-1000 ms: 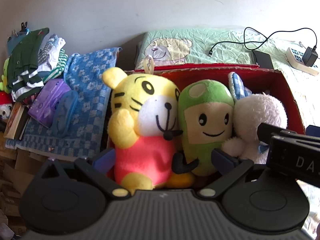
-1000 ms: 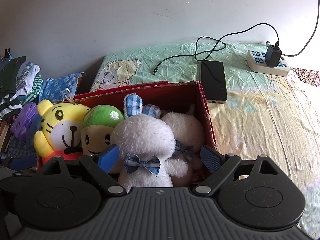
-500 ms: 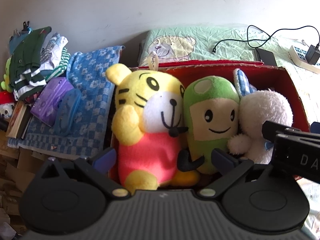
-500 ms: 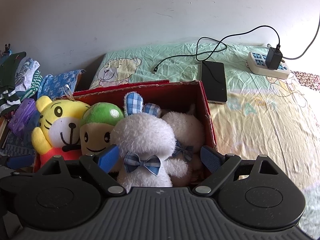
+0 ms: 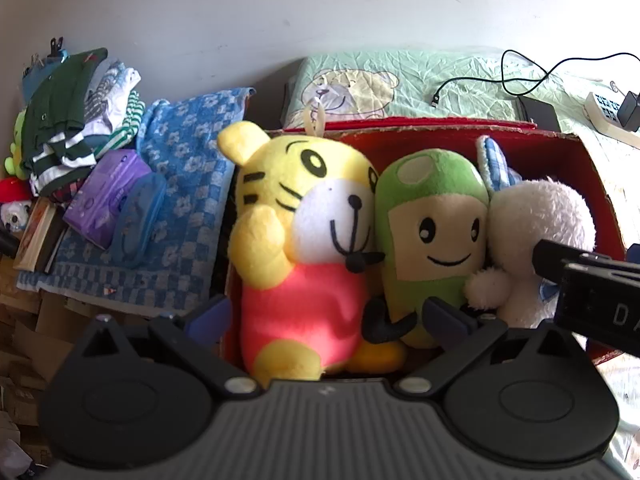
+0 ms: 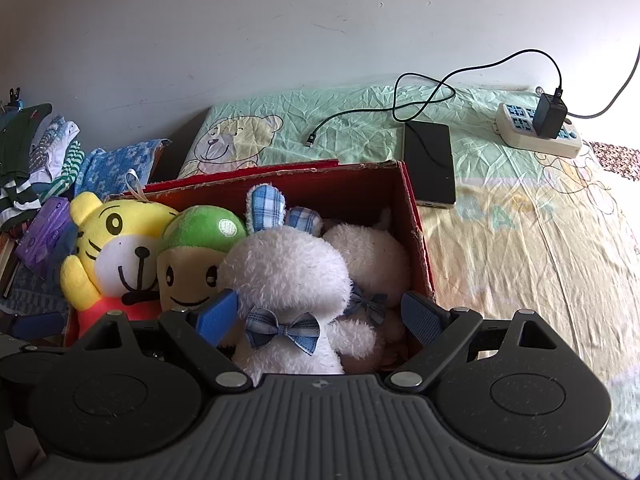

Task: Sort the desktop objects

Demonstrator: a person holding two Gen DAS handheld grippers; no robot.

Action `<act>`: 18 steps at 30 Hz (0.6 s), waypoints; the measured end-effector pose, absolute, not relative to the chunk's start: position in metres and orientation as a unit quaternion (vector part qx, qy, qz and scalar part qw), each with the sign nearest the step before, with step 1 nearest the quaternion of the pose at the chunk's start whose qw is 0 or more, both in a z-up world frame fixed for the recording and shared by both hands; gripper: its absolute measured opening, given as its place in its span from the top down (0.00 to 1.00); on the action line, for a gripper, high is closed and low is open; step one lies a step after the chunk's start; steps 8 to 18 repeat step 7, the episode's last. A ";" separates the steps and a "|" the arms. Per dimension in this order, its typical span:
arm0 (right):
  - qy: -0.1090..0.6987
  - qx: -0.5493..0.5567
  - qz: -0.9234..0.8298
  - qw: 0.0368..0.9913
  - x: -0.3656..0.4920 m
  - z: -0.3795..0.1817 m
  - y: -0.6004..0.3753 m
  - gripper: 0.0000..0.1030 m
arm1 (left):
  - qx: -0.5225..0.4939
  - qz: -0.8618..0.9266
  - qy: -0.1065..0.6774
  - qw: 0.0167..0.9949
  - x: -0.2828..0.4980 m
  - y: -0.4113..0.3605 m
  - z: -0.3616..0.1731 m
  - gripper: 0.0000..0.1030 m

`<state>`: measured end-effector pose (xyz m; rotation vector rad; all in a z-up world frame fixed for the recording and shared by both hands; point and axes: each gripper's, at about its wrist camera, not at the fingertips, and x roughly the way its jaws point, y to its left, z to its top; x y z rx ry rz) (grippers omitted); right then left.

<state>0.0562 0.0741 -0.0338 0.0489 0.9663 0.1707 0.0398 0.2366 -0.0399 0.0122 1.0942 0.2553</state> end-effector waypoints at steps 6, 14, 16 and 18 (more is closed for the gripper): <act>0.466 0.028 0.085 0.880 0.059 -0.036 0.074 0.12 | 0.003 0.123 0.521 0.845 0.040 0.237 -0.040 0.01; 0.467 0.029 0.085 0.880 0.059 -0.036 0.073 0.12 | 0.001 0.122 0.522 0.844 0.040 0.237 -0.040 0.01; 0.467 0.029 0.085 0.880 0.059 -0.036 0.073 0.12 | 0.001 0.122 0.522 0.844 0.040 0.237 -0.040 0.01; 0.467 0.029 0.085 0.880 0.059 -0.036 0.073 0.12 | 0.001 0.122 0.522 0.844 0.040 0.237 -0.040 0.01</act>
